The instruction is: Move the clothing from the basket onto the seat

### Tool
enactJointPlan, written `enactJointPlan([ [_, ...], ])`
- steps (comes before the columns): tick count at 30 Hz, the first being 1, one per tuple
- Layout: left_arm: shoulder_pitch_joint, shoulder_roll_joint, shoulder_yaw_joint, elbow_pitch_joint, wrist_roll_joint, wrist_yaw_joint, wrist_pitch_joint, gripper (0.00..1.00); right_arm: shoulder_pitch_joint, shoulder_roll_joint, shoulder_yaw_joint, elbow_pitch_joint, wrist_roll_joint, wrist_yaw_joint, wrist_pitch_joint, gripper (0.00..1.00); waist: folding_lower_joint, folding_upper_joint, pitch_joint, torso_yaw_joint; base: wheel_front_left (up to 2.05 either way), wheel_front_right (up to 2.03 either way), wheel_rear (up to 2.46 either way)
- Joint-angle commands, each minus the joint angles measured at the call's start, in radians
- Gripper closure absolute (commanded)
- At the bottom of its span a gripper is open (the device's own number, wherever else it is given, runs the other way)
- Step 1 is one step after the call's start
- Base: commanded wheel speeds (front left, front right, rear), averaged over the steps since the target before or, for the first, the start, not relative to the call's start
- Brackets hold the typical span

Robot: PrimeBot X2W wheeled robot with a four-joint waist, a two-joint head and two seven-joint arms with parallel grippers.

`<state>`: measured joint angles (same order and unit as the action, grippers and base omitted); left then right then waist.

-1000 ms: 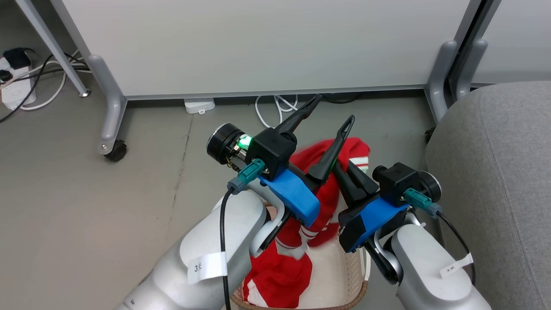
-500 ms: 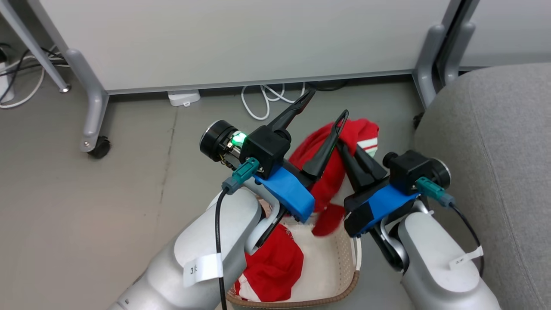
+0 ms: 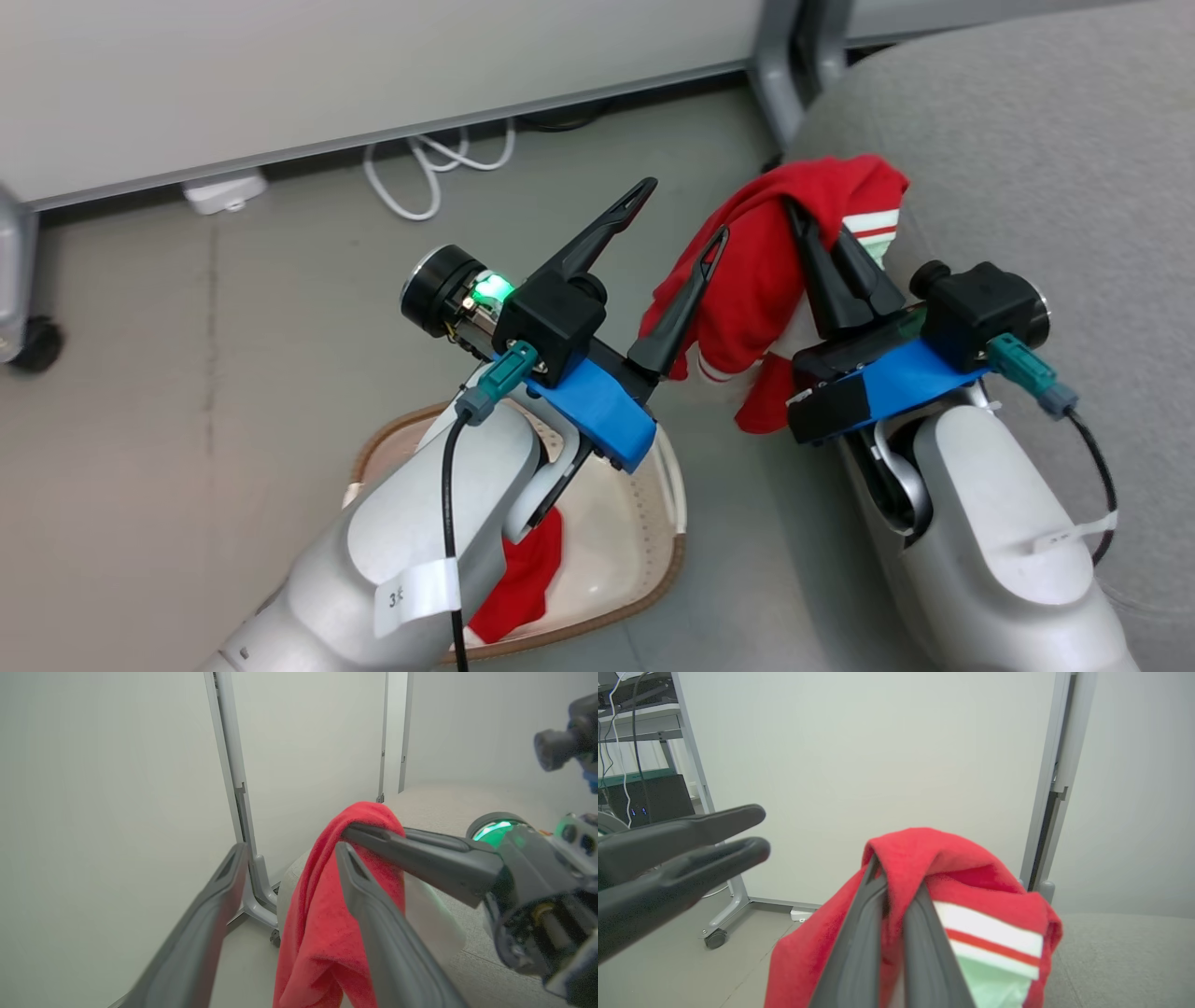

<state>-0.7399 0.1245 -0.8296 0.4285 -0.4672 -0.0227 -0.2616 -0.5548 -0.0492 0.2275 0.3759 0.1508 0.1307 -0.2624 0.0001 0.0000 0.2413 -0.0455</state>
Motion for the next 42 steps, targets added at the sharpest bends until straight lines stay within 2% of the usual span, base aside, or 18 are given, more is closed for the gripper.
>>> enactJointPlan([
  [1,0.003,0.012,0.0,-0.005,0.009,0.001,-0.004,0.0,0.009,-0.002,-0.014,-0.025,-0.005,0.0,-0.004,1.0,-0.0001,0.0,0.029,-0.08,0.0,0.0,0.0],
  [6,0.02,0.026,-0.004,-0.012,0.019,0.0,-0.005,0.0,0.05,-0.001,-0.058,-0.073,-0.017,0.0,-0.004,1.0,-0.0001,0.0,0.03,-0.166,0.0,0.0,0.0],
  [13,0.045,0.033,-0.012,-0.021,0.031,-0.007,-0.005,0.0,0.119,-0.001,-0.133,-0.14,-0.034,0.0,-0.004,1.0,-0.0001,0.0,0.024,-0.242,0.0,0.0,0.0],
  [18,0.064,0.029,-0.021,-0.02,0.039,-0.01,-0.005,0.0,0.177,-0.001,-0.168,-0.189,-0.037,0.0,-0.004,1.0,-0.0001,0.0,0.017,-0.266,0.0,0.0,0.0],
  [27,0.077,0.03,-0.024,-0.025,0.046,-0.009,-0.005,0.0,0.225,-0.001,-0.171,-0.225,-0.022,0.0,-0.004,1.0,-0.0001,0.0,0.011,-0.274,0.0,0.0,0.0],
  [35,0.043,0.042,-0.023,-0.053,0.065,-0.006,-0.005,0.0,0.086,-0.001,-0.21,-0.266,-0.023,0.0,-0.004,1.0,-0.0001,0.0,0.057,-0.258,0.0,0.0,0.0],
  [40,0.007,0.061,-0.026,-0.081,0.09,-0.003,0.001,0.0,-0.099,-0.003,-0.283,-0.31,-0.05,0.0,-0.004,1.0,-0.0001,0.0,0.146,-0.237,0.0,0.0,0.0],
  [42,-0.015,0.07,-0.028,-0.097,0.102,-0.003,0.008,0.0,-0.185,-0.023,-0.325,-0.319,-0.064,0.0,-0.004,1.0,-0.0001,0.0,0.189,-0.226,0.0,0.0,0.0],
])
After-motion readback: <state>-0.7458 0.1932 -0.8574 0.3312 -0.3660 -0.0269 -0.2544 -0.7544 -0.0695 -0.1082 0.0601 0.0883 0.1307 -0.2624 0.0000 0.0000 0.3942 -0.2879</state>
